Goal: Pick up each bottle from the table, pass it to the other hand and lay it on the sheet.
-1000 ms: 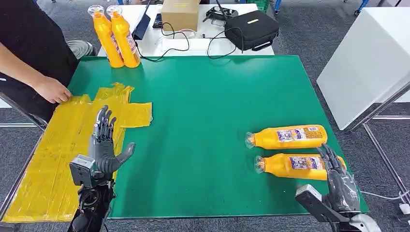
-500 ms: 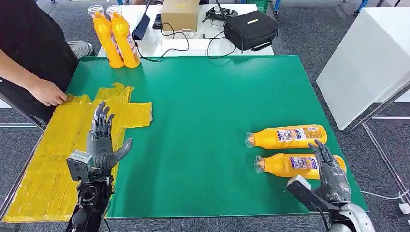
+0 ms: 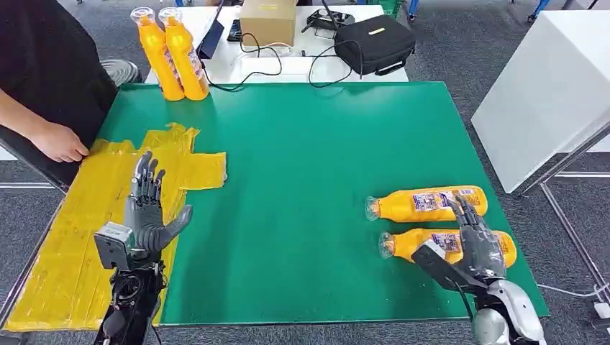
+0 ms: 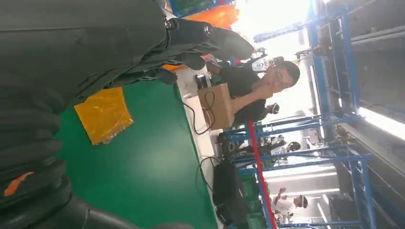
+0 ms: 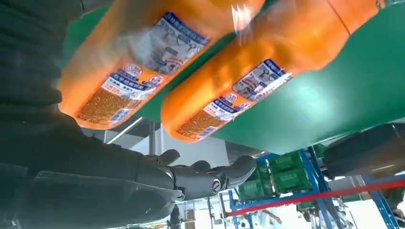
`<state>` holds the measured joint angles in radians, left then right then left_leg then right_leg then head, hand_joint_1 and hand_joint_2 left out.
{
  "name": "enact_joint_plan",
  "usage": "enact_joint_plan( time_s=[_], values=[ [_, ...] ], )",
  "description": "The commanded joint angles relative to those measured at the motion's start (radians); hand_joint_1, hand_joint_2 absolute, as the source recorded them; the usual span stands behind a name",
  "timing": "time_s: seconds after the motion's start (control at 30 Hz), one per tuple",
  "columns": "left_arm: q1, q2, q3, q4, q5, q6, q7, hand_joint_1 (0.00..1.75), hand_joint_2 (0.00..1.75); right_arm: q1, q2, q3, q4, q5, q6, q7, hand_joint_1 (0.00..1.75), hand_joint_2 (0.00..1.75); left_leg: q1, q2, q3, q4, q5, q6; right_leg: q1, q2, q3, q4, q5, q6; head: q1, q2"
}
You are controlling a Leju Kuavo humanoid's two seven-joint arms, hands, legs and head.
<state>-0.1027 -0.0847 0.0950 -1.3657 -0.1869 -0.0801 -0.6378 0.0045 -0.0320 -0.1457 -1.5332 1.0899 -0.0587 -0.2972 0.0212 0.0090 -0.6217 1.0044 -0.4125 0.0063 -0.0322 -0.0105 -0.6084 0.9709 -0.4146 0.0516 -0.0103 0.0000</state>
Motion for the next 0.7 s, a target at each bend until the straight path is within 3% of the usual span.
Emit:
enact_joint_plan(
  time_s=[0.03,0.37,0.4,0.43,0.7],
  values=[
    [-0.063,-0.014,-0.015,0.078,0.000,0.008,0.025,0.00,1.75,-0.058,0.013,-0.046,0.053,0.010,0.073,-0.012,0.00,1.75,0.000,-0.001,0.004,0.000,-0.001,0.001,0.001,0.000,0.004,0.000,-0.001,-0.003,0.000,0.000],
    [-0.080,-0.029,-0.036,0.093,0.004,0.017,0.028,0.00,1.75,-0.037,0.031,-0.089,0.016,0.068,0.099,0.000,0.00,1.75,0.000,-0.001,0.003,0.000,0.000,0.001,0.000,0.000,0.003,-0.001,-0.001,-0.002,0.000,0.000],
    [-0.081,-0.031,-0.039,0.093,0.003,0.019,0.031,0.00,1.75,-0.043,0.037,-0.093,0.018,0.087,0.096,0.007,0.00,1.75,0.001,-0.002,0.009,0.001,-0.004,0.002,0.002,0.000,0.009,0.000,-0.004,-0.005,0.000,0.000],
    [-0.082,-0.032,-0.042,0.093,0.000,0.023,0.033,0.00,1.75,-0.049,0.039,-0.095,0.020,0.098,0.097,0.011,0.00,1.75,0.000,-0.001,0.003,0.000,0.000,0.001,0.000,-0.001,0.003,0.000,-0.001,-0.002,0.000,0.000],
    [-0.089,-0.051,-0.054,0.091,-0.011,0.037,0.038,0.00,1.75,-0.049,0.080,-0.094,0.009,0.148,0.096,0.033,0.00,1.75,0.000,-0.001,0.004,0.000,-0.001,0.001,0.001,0.000,0.004,0.000,-0.001,-0.003,0.000,0.000]
  ],
)
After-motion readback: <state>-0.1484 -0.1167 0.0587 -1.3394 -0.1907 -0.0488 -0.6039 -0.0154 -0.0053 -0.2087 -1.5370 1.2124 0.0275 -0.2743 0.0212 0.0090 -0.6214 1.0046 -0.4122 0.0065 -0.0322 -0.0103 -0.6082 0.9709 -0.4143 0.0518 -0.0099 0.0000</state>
